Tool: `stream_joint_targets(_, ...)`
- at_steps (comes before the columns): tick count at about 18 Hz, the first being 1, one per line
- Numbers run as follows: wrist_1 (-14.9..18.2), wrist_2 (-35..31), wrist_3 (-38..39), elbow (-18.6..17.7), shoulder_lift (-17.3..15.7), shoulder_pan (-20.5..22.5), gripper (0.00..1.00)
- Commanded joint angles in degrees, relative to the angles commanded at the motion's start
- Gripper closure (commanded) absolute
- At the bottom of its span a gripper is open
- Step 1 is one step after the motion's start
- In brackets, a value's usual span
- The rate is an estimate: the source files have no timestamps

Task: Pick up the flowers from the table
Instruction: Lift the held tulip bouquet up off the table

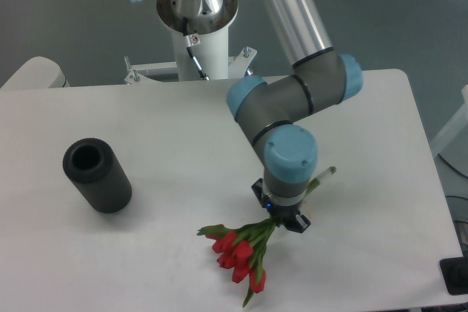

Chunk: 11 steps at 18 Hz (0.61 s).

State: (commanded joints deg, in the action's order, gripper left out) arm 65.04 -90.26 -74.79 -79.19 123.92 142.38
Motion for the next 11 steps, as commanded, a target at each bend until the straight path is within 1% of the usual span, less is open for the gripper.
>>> stream_joint_targets(2, 0.61, 0.0, -0.09, 1.32, 0.88, 0.35, 0.76)
stream_joint_targets(6, 5.44, 0.0, -0.09, 5.18, 2.55, 0.35, 0.75)
stream_joint_targets(11, 5.19, -0.35, 0.0, 6.16, 3.43, -0.17, 0.75)
